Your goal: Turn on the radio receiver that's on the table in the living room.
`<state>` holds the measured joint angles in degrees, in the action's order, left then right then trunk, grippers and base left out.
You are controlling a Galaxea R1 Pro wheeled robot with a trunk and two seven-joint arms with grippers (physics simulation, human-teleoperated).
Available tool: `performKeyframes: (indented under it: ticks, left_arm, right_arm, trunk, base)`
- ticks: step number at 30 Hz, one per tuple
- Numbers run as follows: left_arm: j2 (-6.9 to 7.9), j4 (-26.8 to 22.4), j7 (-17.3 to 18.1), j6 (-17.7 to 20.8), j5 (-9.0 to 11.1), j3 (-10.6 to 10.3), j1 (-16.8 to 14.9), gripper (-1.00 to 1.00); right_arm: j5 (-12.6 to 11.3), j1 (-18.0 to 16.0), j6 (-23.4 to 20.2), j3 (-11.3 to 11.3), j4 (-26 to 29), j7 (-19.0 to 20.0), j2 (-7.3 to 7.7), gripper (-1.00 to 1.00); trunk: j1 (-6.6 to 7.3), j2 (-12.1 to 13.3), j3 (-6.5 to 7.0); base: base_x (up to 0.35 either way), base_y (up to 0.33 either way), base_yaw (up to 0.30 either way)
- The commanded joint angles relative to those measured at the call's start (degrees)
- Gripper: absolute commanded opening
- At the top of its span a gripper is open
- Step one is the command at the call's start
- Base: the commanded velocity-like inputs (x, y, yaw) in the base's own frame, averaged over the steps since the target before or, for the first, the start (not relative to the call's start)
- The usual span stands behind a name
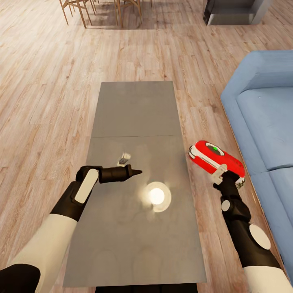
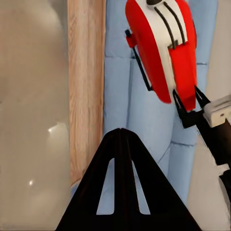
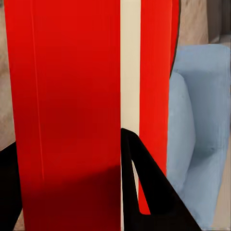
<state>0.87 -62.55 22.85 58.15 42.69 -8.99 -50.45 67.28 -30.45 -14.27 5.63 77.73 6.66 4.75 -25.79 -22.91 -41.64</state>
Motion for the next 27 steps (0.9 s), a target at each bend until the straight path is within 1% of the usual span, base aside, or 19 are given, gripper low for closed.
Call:
performKeyframes:
  ticks: [1,2,3,4,5,6,8,9,11,12,14,15,17,18,19,20,22,24,27]
  left_arm:
    - [-0.03,0.50,-0.01,-0.28,0.01,-0.02,0.00,-1.00]
    - [-0.05,1.14,0.00,-0.91,0.00,-0.04,0.00,-1.00]
    - [-0.05,1.56,0.00,-1.33,0.00,-0.04,0.00,-1.00]
    - [-0.06,2.50,0.00,-2.27,0.04,-0.07,0.00,-1.00]
    - [-0.10,3.62,0.00,-3.19,0.07,-0.10,0.00,-1.00]
    - [-0.11,4.24,0.00,-3.60,0.06,-0.11,0.00,-1.00]
    - [-0.18,6.77,0.07,-4.80,-0.13,-0.13,0.00,-1.00]
    - [-0.20,7.36,0.09,-5.05,-0.17,-0.15,0.00,-1.00]
    - [-0.23,9.33,0.15,-6.15,-0.26,-0.22,0.00,-1.00]
    - [-0.23,9.71,0.15,-6.47,-0.29,-0.26,0.00,-1.00]
    - [-0.21,10.86,0.13,-7.52,-0.43,-0.45,0.00,-1.00]
    - [-0.20,11.09,0.12,-7.68,-0.52,-0.51,0.00,-1.00]
    - [-0.18,11.76,0.12,-8.10,-1.23,-0.74,0.00,-1.00]
    - [-0.18,11.86,0.13,-8.16,-1.50,-0.78,0.00,-1.00]
    - [-0.19,11.99,0.18,-8.25,-2.15,-0.84,0.00,-1.00]
    - [-0.20,12.03,0.20,-8.28,-2.47,-0.86,0.00,-1.00]
    - [-0.32,12.08,0.28,-8.35,-3.78,-0.91,0.00,-1.00]
    - [-0.45,12.06,0.32,-8.38,-4.52,-0.92,0.00,-1.00]
    - [-0.58,12.08,0.34,-8.39,-5.05,-0.93,0.00,-1.00]
  right_arm:
    - [0.19,-0.03,0.02,1.15,0.78,2.66,-0.01,-1.00]
    - [0.17,-0.02,-0.01,2.28,1.35,5.44,0.00,-1.00]
    - [0.16,-0.01,-0.02,2.89,1.58,6.92,0.00,-1.00]
    - [-0.05,0.01,-0.03,4.29,1.92,10.08,0.00,-1.00]
    - [-0.75,0.03,-0.04,5.89,2.13,13.57,0.00,-1.00]
    - [-1.32,0.07,-0.06,6.75,2.21,15.41,0.00,-1.00]
    - [-4.69,0.12,-0.38,10.09,2.39,22.97,0.06,-1.00]
    - [-5.66,0.07,-0.68,10.85,2.42,24.87,0.13,-1.00]
    - [-9.33,-0.11,-3.34,13.32,2.51,31.54,0.92,-1.00]
    - [-10.18,-0.13,-4.33,13.71,2.53,32.88,1.20,-1.00]
    - [-13.57,-0.27,-8.52,14.65,2.78,36.80,2.17,-1.00]
    - [-14.52,-0.40,-9.55,14.78,2.91,37.44,2.37,-1.00]
    - [-18.89,-1.32,-13.43,15.08,3.23,39.48,3.31,-1.00]
    - [-20.04,-1.66,-14.41,15.12,3.28,39.90,3.59,-1.00]
    - [-22.18,-2.43,-16.51,15.18,3.40,40.72,4.17,-1.00]
    - [-23.13,-2.85,-17.65,15.21,3.47,41.11,4.44,-1.00]
    - [-25.85,-4.60,-22.49,15.26,3.78,42.58,5.41,-1.00]
    - [-26.85,-5.89,-25.77,15.27,3.93,43.65,5.81,-1.00]
    - [-27.49,-7.10,-28.59,15.28,4.15,44.61,6.03,-1.00]
  trunk:
    - [0.00,-0.01,0.00]
    - [0.00,-0.01,0.00]
    - [0.00,-0.01,0.00]
    - [0.00,-0.01,0.00]
    - [0.00,-0.01,0.00]
    - [0.00,-0.01,0.00]
    - [0.00,-0.01,0.00]
    - [0.00,-0.01,0.00]
    - [0.00,-0.01,0.00]
    - [0.00,-0.01,0.00]
    - [0.00,-0.01,0.00]
    - [0.00,-0.01,0.00]
    - [0.00,-0.01,0.00]
    - [0.00,-0.01,0.00]
    - [0.00,-0.01,0.00]
    - [0.00,-0.01,0.00]
    - [0.00,-0.01,0.00]
    - [0.00,-0.01,0.00]
    - [0.00,-0.01,0.00]
  base:
    - [0.000,0.000,0.000]
    - [0.000,0.000,0.000]
    - [0.000,0.000,0.000]
    - [0.000,0.000,0.000]
    - [0.000,0.000,0.000]
    - [0.000,0.000,0.000]
    - [0.000,0.000,0.000]
    - [0.000,0.000,0.000]
    - [0.000,0.000,0.000]
    - [0.000,0.000,0.000]
    - [0.000,0.000,0.000]
    - [0.000,0.000,0.000]
    - [0.000,0.000,0.000]
    - [0.000,0.000,0.000]
    - [0.000,0.000,0.000]
    - [0.000,0.000,0.000]
    - [0.000,0.000,0.000]
    - [0.000,0.000,0.000]
    - [0.000,0.000,0.000]
